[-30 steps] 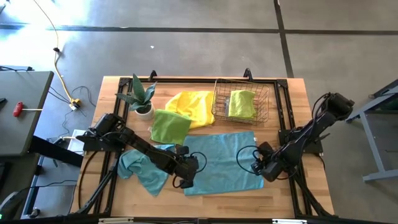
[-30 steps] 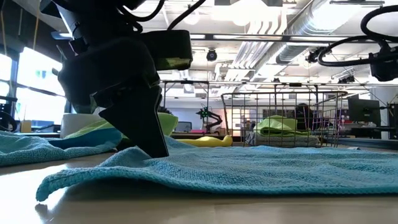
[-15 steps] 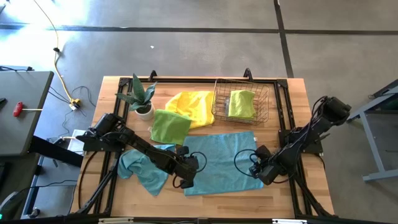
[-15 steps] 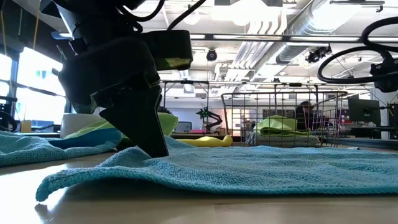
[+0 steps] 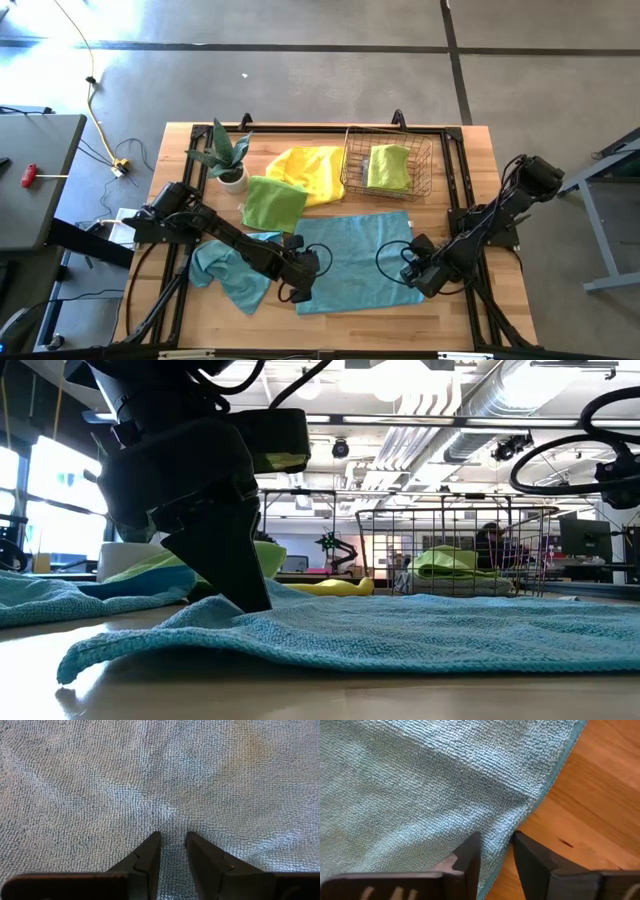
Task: Fold microfiber towels
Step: Fold the right blue microfiber towel
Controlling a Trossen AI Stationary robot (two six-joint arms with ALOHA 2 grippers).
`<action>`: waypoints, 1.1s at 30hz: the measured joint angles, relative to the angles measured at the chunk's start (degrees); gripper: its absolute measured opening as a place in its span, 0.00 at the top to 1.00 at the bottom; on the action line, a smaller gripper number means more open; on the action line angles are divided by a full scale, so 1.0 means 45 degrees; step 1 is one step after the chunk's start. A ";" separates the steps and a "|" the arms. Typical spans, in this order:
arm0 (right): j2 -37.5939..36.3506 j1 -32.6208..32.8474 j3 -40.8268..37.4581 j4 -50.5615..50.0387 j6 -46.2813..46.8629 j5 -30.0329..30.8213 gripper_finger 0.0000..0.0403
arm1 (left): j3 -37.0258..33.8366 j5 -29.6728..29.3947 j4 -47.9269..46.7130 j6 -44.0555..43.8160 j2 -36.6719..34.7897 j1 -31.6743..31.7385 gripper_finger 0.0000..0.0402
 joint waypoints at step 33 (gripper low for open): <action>-0.0336 0.0009 0.0871 -0.2903 -0.0369 -0.2109 1.00 | 0.0520 0.0119 0.0241 0.0622 0.0034 -0.0005 0.79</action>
